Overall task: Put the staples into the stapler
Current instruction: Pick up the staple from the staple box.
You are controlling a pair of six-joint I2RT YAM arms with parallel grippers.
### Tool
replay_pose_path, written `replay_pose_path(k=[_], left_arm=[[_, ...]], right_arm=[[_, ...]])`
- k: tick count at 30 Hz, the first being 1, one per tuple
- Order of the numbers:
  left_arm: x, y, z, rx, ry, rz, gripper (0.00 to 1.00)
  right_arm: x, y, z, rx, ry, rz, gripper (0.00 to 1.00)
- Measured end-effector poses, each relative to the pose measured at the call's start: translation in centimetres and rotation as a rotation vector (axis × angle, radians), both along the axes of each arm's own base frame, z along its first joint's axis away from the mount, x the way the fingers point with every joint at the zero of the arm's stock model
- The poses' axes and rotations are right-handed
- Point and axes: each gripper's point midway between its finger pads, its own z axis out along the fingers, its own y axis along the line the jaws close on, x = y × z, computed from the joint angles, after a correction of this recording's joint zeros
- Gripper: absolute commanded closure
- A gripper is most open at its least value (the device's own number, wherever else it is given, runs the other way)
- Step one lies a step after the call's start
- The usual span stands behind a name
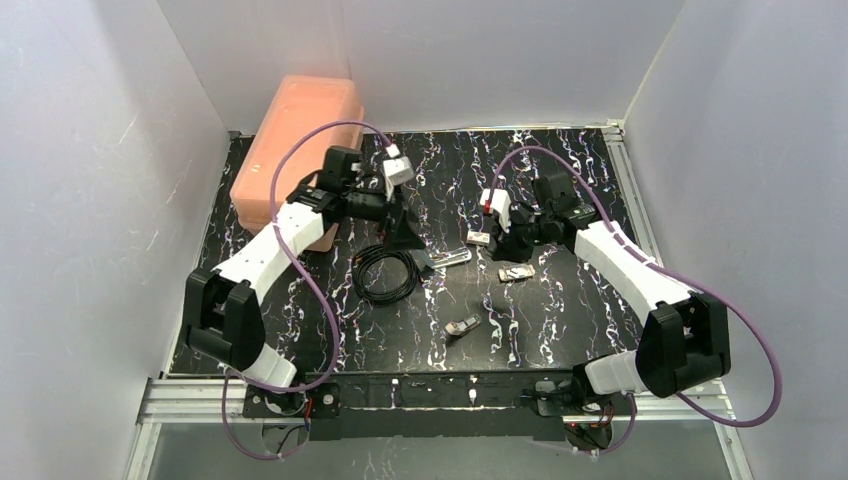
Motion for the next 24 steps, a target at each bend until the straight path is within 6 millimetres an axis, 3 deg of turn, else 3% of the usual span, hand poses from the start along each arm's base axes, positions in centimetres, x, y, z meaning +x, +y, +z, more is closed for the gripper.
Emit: replay_pose_path(k=[4, 8, 14, 24], left_arm=[[-3.1, -3.0, -0.1, -0.026, -0.012, -0.150, 0.17], [-5.7, -5.8, -1.4, -0.020, 0.020, -0.262, 0.23], [-6.2, -8.2, -2.7, -0.020, 0.067, -0.288, 0.30], [-6.6, -10.9, -2.1, -0.057, 0.030, -0.318, 0.45]], right_arm=[[-0.4, 1.7, 2.4, 0.100, -0.012, 0.078, 0.86], [-1.5, 2.7, 3.4, 0.170, 0.016, 0.133, 0.86], [-2.7, 3.8, 4.3, 0.252, 0.060, 0.183, 0.86], [-3.4, 4.3, 4.9, 0.297, 0.092, 0.198, 0.86]])
